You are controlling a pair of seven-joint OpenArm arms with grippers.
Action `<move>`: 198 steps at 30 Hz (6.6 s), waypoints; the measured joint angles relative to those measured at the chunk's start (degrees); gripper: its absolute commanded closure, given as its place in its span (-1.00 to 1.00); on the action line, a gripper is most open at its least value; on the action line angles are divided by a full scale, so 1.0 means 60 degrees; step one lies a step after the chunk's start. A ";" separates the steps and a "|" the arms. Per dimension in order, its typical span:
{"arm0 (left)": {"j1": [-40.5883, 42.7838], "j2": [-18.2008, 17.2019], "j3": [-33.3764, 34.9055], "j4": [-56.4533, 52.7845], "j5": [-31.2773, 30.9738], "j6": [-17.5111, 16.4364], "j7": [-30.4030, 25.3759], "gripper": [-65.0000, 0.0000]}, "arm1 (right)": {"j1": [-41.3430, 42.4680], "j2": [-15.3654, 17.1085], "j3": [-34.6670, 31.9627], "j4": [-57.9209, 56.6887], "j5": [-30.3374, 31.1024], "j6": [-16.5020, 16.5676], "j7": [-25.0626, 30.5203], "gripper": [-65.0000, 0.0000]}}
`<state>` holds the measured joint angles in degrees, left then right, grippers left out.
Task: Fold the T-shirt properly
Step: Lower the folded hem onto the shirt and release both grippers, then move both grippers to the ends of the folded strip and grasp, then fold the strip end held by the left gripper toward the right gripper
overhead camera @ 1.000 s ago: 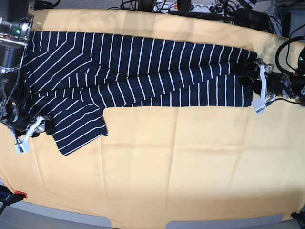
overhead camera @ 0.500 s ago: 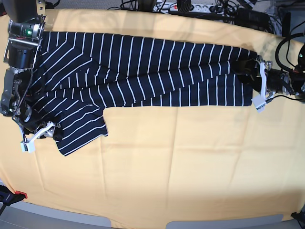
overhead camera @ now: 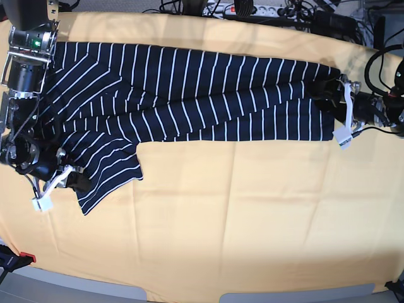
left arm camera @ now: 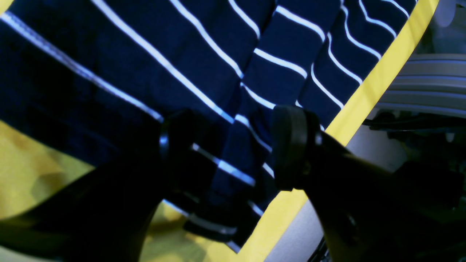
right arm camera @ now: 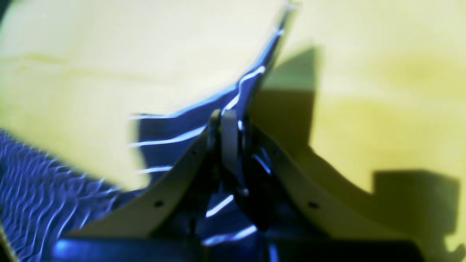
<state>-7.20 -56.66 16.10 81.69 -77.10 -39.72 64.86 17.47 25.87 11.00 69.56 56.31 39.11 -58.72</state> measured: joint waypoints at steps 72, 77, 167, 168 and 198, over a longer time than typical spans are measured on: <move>-0.1242 -0.2269 -0.2506 0.0000 0.0178 0.0004 0.0120 -0.10 | -0.6703 0.4783 0.0550 0.7730 0.0943 -0.0091 -0.2098 -0.19; -0.1304 -0.1931 -0.3009 -0.0554 0.0419 0.0302 0.0084 -0.10 | -0.6437 0.3818 0.0685 0.7584 -0.1534 -0.0692 0.0098 0.83; -0.0841 0.0965 -0.4783 -0.3246 -0.1155 0.1231 0.1920 1.00 | -0.4488 0.0878 0.0703 0.4284 -0.1293 -0.0586 0.0849 -0.20; -0.0841 0.0998 -0.4783 -0.3238 -0.1191 0.1075 0.2146 1.00 | -0.4492 0.0776 0.0703 0.4284 -0.1304 -0.0586 0.0845 -0.20; 0.0885 0.6080 -0.3916 0.1246 0.0583 0.0033 -0.0492 1.00 | -0.4495 -0.0135 0.0710 0.4277 -0.1341 -0.0226 0.0561 -0.20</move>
<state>-1.89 -20.18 -7.40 89.17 -73.60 -39.53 61.91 -9.50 25.06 15.27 95.22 48.27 37.76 -55.35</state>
